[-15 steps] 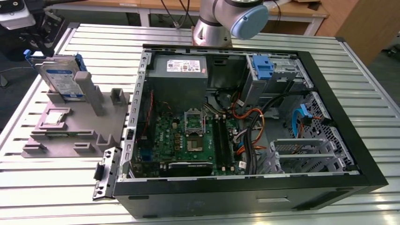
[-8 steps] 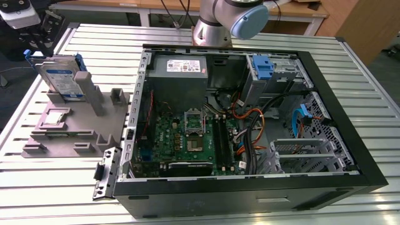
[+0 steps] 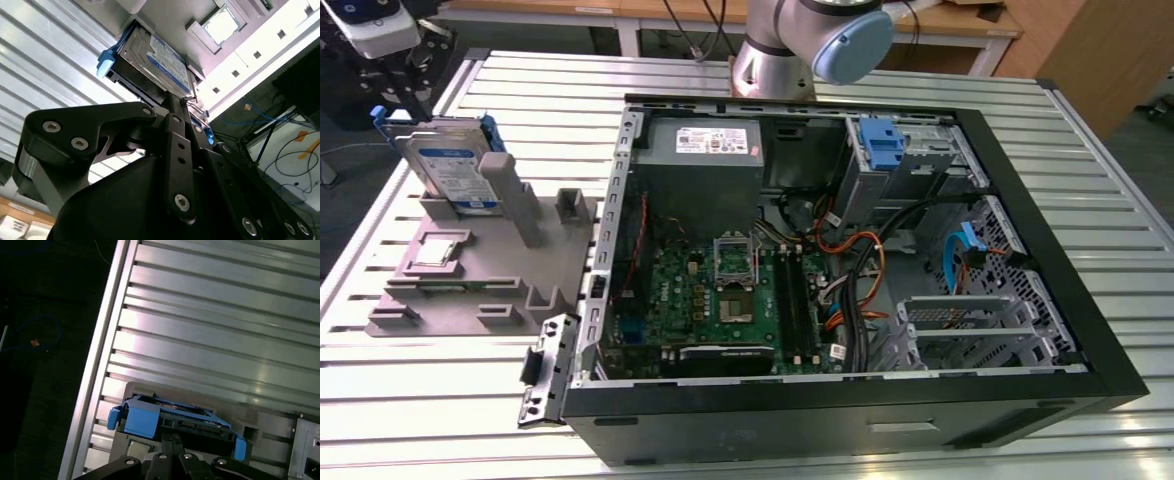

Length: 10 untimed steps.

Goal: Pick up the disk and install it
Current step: 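Pick up the disk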

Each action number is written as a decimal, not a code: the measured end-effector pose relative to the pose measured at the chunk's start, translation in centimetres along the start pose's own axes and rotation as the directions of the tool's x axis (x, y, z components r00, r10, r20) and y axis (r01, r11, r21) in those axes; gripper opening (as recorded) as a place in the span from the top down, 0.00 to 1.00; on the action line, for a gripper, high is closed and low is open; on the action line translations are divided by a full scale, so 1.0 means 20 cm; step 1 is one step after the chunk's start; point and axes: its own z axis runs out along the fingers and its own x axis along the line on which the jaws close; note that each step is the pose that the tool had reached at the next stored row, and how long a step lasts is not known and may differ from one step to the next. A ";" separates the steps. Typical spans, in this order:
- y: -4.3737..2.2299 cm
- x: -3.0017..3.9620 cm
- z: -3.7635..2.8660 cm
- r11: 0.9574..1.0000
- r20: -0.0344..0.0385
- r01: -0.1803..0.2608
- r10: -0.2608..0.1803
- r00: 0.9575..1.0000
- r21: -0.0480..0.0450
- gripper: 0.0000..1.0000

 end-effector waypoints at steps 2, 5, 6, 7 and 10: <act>0.000 0.000 0.000 0.999 -0.003 0.034 -0.034 0.999 0.001 0.89; 0.000 0.000 0.000 0.996 -0.007 0.084 -0.084 0.996 0.001 0.89; 0.000 0.000 0.000 0.995 -0.008 0.101 -0.101 0.995 0.001 0.89; 0.000 0.000 0.000 0.993 -0.009 0.117 -0.117 0.993 0.001 0.89; 0.000 0.000 0.000 0.986 -0.013 0.167 -0.167 0.986 0.002 0.89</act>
